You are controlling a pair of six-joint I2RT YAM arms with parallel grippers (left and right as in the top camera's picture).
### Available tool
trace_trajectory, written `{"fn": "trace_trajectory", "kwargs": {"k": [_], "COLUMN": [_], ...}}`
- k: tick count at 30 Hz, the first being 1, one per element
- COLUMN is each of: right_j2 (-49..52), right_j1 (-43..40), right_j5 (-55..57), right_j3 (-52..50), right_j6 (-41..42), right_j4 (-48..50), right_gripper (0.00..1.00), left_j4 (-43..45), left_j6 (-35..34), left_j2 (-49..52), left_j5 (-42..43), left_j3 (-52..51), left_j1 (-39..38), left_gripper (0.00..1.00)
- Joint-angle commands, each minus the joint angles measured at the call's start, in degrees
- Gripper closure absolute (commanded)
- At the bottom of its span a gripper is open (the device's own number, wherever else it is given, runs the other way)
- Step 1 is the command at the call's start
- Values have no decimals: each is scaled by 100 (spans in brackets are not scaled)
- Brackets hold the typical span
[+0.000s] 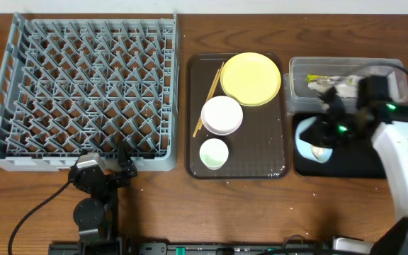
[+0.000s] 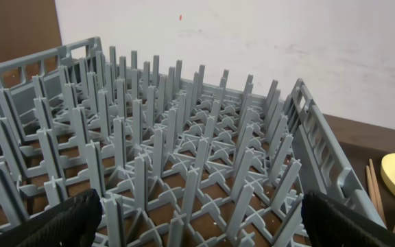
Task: Sort waste into correct bins and load items into the dishwasher
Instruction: 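Lift the blue bowl over the black tray and tip out the rice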
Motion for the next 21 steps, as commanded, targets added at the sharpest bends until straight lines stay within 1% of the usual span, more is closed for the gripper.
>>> {"fn": "trace_trajectory", "kwargs": {"k": [1,6,12,17,21], "right_j2": [-48,-35,57,317,590], "right_j1": [-723,-1685,-2503,-2935,-3051], "right_j5": [-1523,-2551,-3110,-3744,-4164], "right_j3": [-304,-658,-1093,-1272,-1272], "right_j6": [-1029,-1696,-2015,-2341,-2437], "right_j4": [42,57,149,203,321], "right_gripper": [99,99,99,99,99], "left_j4": [-212,-212,-212,-212,-212], "left_j6": [76,76,76,76,76], "left_j2": [-4,-4,-4,-4,-4], "left_j5": [-72,-72,-70,-70,-70], "left_j3": [-103,-103,-103,-103,-103], "left_j1": [20,20,20,20,20], "left_gripper": [6,6,6,6,6]}}
